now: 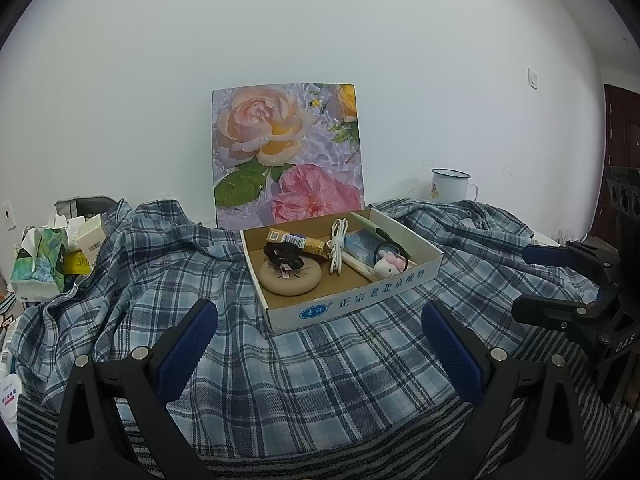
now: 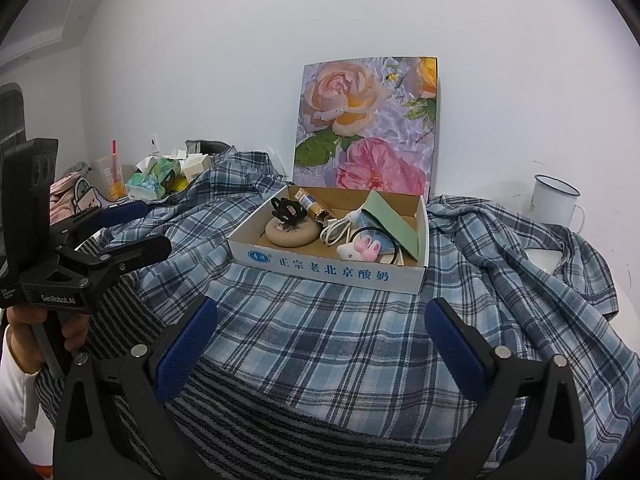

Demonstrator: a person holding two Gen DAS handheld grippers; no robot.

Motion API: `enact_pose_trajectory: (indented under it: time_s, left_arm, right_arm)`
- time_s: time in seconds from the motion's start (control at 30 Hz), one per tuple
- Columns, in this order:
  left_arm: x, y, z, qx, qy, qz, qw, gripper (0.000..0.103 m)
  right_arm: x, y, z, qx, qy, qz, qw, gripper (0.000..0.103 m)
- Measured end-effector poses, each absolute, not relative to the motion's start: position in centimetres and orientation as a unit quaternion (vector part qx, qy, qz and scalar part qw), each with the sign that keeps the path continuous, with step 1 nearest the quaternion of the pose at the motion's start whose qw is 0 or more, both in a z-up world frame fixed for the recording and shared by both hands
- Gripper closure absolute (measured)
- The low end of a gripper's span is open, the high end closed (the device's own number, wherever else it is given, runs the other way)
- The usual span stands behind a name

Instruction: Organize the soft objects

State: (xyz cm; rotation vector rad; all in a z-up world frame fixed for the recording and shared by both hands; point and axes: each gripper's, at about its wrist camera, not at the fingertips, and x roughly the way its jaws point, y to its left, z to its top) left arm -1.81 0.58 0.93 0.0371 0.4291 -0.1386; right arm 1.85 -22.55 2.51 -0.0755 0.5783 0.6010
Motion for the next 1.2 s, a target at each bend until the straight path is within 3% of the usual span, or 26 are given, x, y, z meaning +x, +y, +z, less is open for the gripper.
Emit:
enact_pose_trajectory:
  time_s: [1.2]
  left_arm:
    - [-1.78, 0.59, 0.90, 0.023, 0.214, -0.070, 0.974, 0.000]
  right_arm:
    - [1.78, -22.42, 1.65, -0.037, 0.288, 0.291, 0.912, 0.000]
